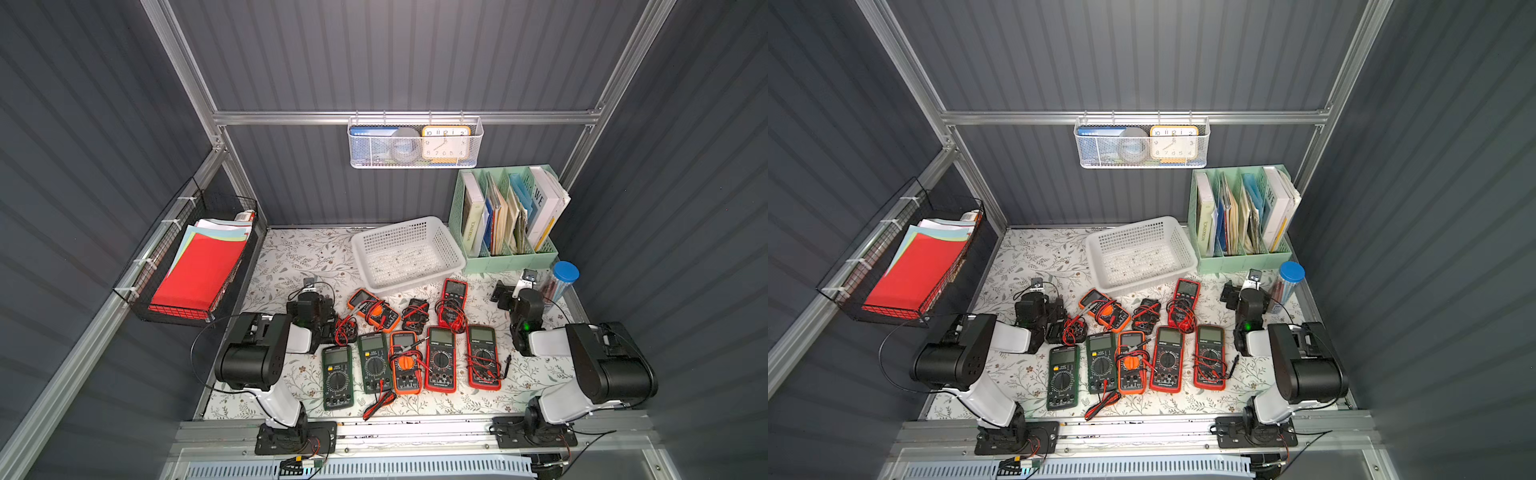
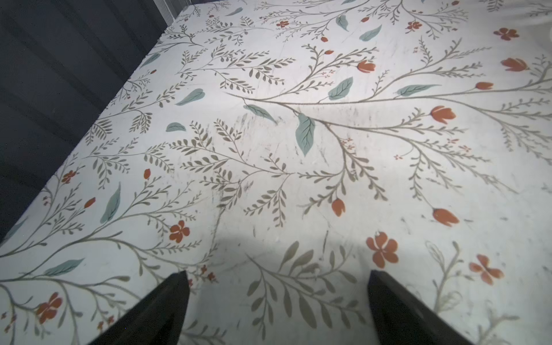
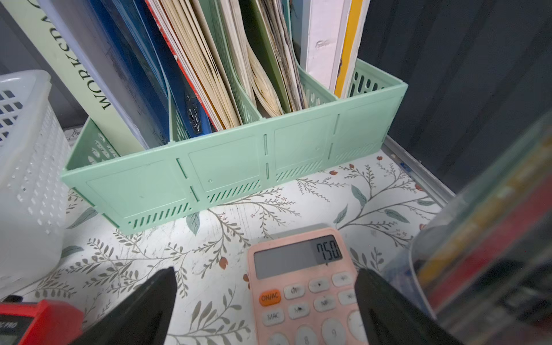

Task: Put the multimeter into the basket
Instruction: Pick up the multimeter from the center of the board.

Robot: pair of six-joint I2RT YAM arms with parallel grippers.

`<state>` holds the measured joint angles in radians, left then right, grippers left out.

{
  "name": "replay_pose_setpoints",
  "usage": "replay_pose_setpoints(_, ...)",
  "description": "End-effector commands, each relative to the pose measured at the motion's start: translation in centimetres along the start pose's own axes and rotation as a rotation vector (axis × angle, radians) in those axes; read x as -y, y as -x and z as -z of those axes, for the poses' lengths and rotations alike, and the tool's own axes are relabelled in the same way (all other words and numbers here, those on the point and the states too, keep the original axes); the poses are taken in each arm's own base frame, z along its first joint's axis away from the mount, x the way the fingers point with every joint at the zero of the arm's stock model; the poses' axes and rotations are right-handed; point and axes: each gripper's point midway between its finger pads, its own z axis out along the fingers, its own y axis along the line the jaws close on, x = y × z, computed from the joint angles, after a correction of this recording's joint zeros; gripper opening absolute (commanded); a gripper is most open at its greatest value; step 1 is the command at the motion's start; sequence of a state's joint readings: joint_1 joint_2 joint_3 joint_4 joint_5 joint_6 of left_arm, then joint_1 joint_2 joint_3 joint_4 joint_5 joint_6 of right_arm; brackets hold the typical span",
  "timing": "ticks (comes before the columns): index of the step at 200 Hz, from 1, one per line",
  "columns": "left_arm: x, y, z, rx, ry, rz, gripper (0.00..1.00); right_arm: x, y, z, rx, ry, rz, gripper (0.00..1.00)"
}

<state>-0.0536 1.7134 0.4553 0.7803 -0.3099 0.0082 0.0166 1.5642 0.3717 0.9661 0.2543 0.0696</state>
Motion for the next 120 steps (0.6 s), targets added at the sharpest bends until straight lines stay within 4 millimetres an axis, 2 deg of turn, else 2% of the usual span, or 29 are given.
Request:
replay_pose_setpoints(1,0.2,-0.16,-0.09,0.0,-0.012,-0.016,0.99,-0.08,-0.04,0.07,0.01,0.008,0.002,0.99)
replay_pose_setpoints(120,0.26,-0.29,-0.18,-0.007,-0.014,-0.017,0.99,-0.09,-0.07,-0.1,0.003,0.005,0.001,0.99)
